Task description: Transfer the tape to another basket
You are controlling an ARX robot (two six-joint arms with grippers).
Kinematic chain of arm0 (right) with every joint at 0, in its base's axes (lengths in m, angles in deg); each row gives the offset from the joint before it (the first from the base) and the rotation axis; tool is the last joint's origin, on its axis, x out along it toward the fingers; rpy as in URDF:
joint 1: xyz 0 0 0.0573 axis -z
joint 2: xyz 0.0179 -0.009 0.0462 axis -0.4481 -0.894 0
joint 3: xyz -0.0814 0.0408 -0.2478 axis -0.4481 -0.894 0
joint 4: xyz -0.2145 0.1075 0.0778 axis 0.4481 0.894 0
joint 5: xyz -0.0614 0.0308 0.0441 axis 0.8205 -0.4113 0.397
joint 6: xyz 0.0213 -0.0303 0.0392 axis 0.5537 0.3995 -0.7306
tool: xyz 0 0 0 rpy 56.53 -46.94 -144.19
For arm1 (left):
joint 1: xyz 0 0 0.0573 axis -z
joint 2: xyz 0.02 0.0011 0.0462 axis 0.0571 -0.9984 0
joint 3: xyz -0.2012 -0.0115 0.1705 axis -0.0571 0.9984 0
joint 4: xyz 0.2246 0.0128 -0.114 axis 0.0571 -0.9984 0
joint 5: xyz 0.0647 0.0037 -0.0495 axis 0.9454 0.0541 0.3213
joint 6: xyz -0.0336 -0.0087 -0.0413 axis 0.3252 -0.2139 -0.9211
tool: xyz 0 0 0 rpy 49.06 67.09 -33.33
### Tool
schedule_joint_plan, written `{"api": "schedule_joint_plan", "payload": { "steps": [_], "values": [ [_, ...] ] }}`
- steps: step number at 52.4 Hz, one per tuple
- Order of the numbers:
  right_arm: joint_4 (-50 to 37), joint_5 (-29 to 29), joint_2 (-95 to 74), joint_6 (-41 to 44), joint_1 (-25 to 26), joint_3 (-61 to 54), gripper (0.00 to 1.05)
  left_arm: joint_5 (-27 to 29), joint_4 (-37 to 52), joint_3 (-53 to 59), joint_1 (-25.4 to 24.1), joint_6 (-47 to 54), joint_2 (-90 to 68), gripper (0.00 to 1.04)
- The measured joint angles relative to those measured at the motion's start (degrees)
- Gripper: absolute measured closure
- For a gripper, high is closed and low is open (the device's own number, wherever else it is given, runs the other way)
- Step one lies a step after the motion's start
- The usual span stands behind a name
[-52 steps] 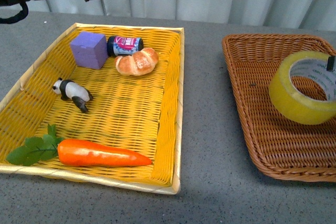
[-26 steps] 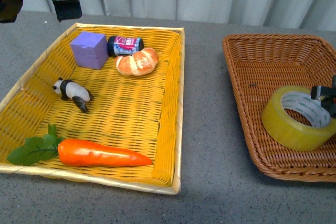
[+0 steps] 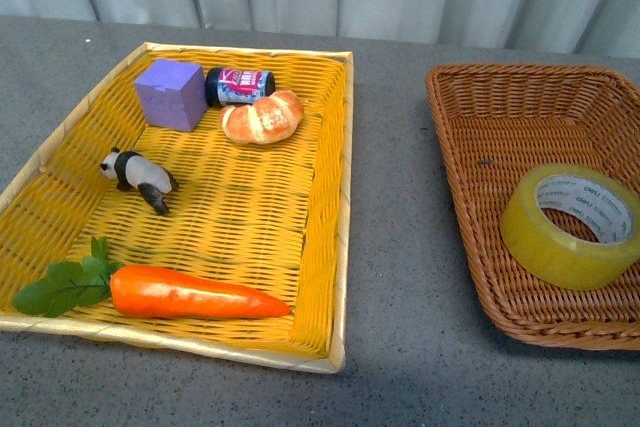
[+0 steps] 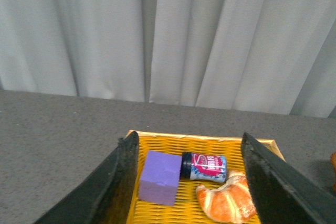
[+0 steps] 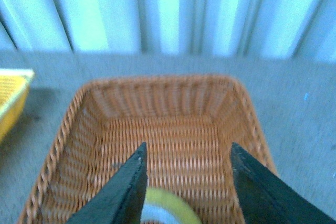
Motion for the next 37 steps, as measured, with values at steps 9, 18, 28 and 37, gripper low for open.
{"api": "schedule_joint_plan", "payload": {
  "steps": [9, 18, 28, 37],
  "values": [
    [-1.62, 0.35, 10.19, 0.37, 0.24, -6.27, 0.97, -1.75, 0.66, 8.41, -1.73, 0.85, 7.50, 0.83],
    [2.47, 0.17, 18.60, 0.61, 0.11, -11.41, 1.04, -3.02, -0.07, 14.53, -3.30, 1.22, 14.32, 1.01],
    [9.53, 0.13, 28.24, 0.61, 0.11, -14.58, 1.04, -7.15, 1.62, 20.35, -6.43, 1.31, 18.03, 1.01],
    [19.37, 0.13, 40.46, 0.59, 0.11, -16.02, 1.04, -7.23, -2.93, 23.37, -7.63, 1.33, 25.77, 1.01]
  ]
}}
